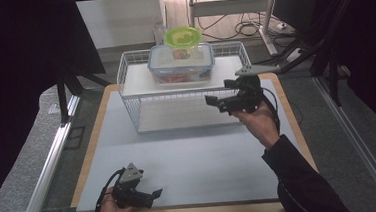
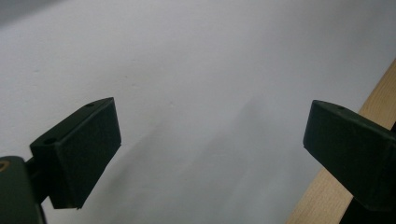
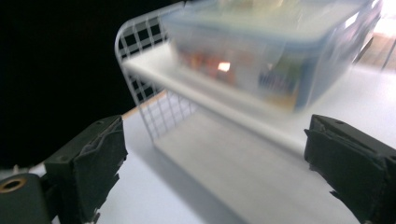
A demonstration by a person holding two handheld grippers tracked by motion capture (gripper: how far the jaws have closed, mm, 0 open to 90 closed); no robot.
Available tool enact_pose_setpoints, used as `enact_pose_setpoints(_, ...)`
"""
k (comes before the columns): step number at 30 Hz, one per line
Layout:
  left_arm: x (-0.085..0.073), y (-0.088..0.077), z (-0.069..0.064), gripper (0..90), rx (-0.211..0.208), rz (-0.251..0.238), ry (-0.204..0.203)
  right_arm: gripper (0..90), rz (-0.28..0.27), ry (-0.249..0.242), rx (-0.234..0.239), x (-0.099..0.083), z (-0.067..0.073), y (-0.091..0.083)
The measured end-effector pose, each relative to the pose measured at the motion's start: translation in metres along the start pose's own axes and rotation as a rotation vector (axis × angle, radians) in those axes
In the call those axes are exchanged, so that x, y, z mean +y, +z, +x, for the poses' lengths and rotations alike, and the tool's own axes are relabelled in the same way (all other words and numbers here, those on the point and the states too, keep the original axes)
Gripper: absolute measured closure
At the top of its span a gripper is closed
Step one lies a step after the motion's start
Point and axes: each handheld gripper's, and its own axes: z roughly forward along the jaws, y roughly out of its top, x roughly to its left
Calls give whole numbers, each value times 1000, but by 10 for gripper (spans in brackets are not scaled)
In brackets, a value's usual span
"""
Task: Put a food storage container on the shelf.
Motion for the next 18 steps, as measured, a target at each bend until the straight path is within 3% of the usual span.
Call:
enact_pose_setpoints(1, 0, 0, 0, 39, 0, 1, 0, 21, 21, -18, -3, -17, 3, -1)
enact_pose_setpoints(2, 0, 0, 0, 39, 0, 2, 1, 21, 21, -18, -3, -17, 3, -1)
enact_pose_setpoints(4, 0, 0, 0, 39, -1, 8, 6, 7, 44, -36, -15, -43, 6, -2)
enact_pose_setpoints(6, 0, 0, 0, 39, 0, 8, 7, 6, 51, -38, -21, -52, 7, -2)
enact_pose_setpoints(8, 0, 0, 0, 39, 0, 9, 7, 0, 79, -31, -23, -84, 6, -2)
enact_pose_setpoints(9, 0, 1, 0, 39, 0, 10, 7, 0, 79, -31, -23, -84, 6, -2)
enact_pose_setpoints(11, 0, 0, 0, 39, -2, 9, 5, 0, 97, -28, -49, -116, 6, -3)
enact_pose_setpoints(12, 0, 0, 0, 39, -2, 9, 5, 0, 97, -28, -49, -116, 6, -3)
enact_pose_setpoints(13, 0, 0, 0, 39, -3, 8, 4, 0, 138, -46, -67, -136, 6, -3)
enact_pose_setpoints(15, 0, 0, 0, 39, -4, 8, 0, 0, 147, -53, -85, -146, 6, -4)
enact_pose_setpoints(16, 0, 0, 0, 39, -5, 5, -1, 0, 188, -52, -103, -160, 4, -4)
enact_pose_setpoints(18, 0, 0, 1, 39, -6, -1, -2, 0, 216, -35, -116, -168, -1, -4)
